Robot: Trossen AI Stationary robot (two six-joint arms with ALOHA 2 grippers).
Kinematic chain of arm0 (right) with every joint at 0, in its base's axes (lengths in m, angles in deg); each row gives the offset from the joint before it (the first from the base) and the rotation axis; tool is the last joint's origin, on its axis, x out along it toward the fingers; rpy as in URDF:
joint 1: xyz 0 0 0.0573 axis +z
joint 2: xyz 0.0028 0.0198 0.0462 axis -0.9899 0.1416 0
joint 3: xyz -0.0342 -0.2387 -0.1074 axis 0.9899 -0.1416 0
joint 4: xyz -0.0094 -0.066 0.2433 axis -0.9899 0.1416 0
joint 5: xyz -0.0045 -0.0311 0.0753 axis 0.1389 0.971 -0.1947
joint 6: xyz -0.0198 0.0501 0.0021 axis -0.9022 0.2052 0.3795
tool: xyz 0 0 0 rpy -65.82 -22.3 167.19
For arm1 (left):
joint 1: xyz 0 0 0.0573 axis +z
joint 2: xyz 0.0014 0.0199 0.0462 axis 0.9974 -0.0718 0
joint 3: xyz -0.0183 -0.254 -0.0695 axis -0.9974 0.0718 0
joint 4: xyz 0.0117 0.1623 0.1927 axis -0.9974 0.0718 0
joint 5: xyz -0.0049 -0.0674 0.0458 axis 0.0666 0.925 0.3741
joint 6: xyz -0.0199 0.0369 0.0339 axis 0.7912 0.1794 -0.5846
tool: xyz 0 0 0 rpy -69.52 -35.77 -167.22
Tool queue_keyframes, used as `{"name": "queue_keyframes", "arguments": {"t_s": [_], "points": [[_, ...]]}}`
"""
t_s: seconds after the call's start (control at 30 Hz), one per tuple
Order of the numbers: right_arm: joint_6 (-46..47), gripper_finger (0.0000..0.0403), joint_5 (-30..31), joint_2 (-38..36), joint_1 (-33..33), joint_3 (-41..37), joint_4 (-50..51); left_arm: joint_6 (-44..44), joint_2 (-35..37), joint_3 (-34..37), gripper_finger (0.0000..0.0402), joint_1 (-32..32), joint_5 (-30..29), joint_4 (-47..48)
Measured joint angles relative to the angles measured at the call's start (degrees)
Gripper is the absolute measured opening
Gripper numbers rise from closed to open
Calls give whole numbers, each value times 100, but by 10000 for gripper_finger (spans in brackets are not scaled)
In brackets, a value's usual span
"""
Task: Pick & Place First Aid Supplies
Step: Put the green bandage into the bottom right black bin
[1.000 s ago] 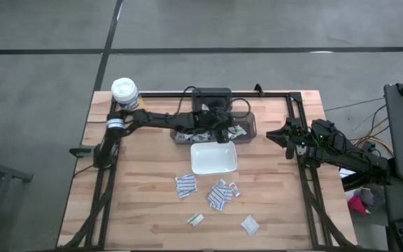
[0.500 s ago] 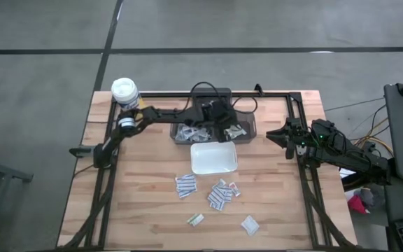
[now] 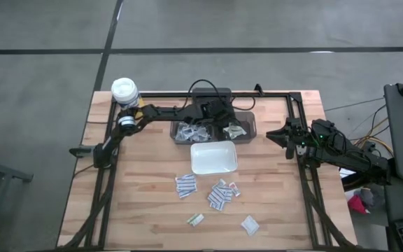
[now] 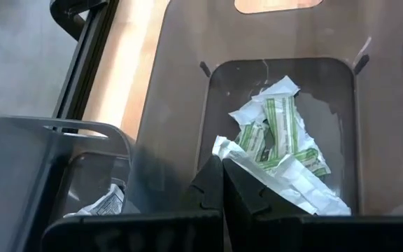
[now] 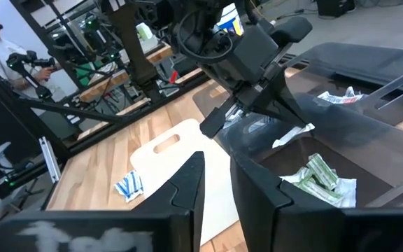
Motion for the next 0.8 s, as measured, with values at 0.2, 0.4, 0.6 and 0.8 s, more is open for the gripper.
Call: {"name": "queue_keyframes", "arguments": {"t_s": [0.2,0.4,0.6,0.8], "points": [[10,78,0,0,0,0,-1,1,-6,9,0,13,17,25],[12,86,0,0,0,0,-3,46,-17,17,0,24,341,175],[12,89,0,0,0,0,-5,159,-19,25,0,48,602,286],[12,79,0,0,0,0,-7,246,-23,64,22,78,694,301]]}}
